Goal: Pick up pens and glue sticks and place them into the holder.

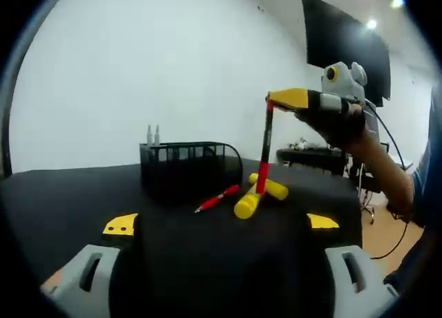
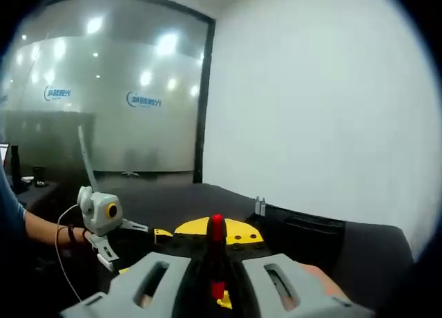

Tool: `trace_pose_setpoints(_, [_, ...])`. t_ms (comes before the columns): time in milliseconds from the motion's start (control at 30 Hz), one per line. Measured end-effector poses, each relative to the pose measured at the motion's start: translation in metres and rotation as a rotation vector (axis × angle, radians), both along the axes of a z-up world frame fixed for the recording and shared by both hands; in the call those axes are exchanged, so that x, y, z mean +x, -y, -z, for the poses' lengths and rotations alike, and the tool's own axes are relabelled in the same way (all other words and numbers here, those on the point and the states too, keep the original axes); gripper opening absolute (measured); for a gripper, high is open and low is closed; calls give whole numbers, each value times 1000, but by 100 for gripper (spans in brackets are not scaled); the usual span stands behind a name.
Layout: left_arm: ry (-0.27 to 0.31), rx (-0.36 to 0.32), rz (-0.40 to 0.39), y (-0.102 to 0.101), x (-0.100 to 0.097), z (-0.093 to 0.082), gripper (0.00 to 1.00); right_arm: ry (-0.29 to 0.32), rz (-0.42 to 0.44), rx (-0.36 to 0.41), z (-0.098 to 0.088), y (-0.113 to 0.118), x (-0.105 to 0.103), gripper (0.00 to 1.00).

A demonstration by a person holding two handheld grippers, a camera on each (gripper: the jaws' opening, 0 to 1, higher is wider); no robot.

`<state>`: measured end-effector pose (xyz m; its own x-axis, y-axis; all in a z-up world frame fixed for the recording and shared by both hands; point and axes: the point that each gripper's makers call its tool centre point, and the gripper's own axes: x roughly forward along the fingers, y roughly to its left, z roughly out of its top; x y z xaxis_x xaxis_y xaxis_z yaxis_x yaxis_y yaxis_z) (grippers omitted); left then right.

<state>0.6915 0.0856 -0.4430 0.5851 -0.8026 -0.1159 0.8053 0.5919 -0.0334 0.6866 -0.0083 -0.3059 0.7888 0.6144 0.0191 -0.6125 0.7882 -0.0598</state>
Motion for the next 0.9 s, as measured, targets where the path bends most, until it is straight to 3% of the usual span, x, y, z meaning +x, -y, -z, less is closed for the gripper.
trace_pose_setpoints(233, [-13,-46,-20,-9,14,6,96,1,24,9,-13,9,14,3])
trace_pose_setpoints(667, [6,-51,4,-9,7,6,96,44,72,-47,-44,8,62,3])
trace_pose_setpoints(900, [3,-132,1,-15,7,-6,95,64,74,-44,-58,1,88,3])
